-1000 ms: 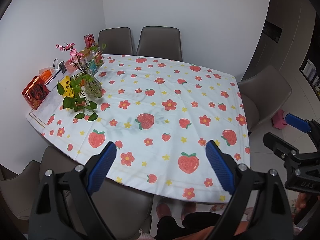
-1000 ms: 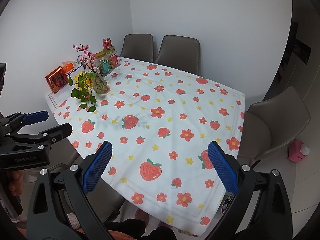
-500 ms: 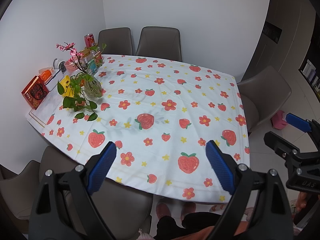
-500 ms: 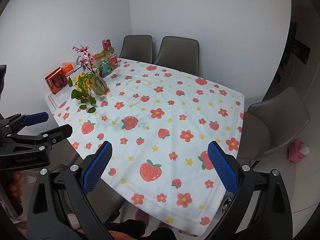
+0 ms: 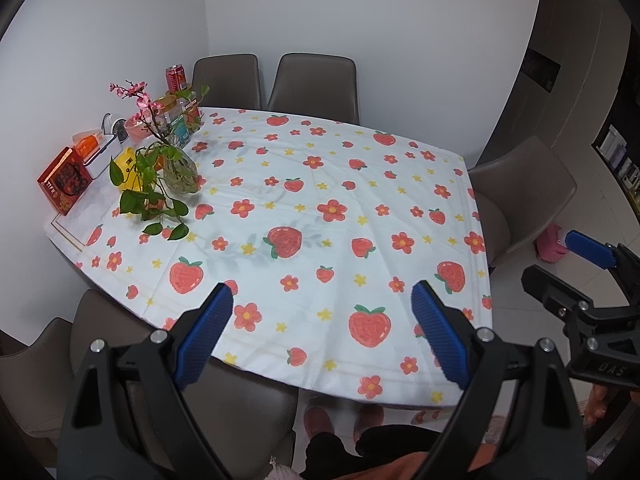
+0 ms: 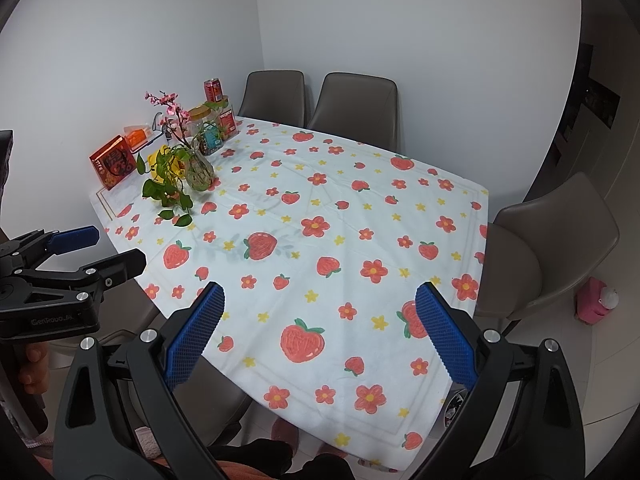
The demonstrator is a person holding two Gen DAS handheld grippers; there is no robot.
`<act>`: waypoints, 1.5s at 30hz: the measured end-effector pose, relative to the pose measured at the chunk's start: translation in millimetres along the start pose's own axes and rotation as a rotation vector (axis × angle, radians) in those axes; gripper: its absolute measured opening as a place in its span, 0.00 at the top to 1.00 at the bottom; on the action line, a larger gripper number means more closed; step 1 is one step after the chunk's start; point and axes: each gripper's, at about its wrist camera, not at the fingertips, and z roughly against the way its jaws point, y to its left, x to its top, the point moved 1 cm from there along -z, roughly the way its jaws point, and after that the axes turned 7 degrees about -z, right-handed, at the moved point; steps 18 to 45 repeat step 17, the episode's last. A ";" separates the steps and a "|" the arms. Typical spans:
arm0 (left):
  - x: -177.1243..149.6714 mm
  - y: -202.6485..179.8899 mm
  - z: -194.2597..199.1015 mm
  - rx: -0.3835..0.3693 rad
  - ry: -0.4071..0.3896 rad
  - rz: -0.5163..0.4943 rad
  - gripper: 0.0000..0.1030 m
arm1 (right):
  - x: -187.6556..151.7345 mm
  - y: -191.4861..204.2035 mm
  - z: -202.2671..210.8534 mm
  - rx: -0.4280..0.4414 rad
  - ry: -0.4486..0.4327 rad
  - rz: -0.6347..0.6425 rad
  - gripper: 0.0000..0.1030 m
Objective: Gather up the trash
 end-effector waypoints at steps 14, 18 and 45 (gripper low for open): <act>-2.9 -3.6 -1.1 -0.003 -0.001 -0.002 0.12 | 0.8 -0.1 0.4 0.000 0.000 0.000 0.10; -2.1 -3.0 -2.1 -0.005 -0.004 -0.006 0.12 | 1.0 0.4 0.1 0.000 0.000 0.000 0.10; -2.1 -3.0 -2.1 -0.005 -0.004 -0.006 0.12 | 1.0 0.4 0.1 0.000 0.000 0.000 0.10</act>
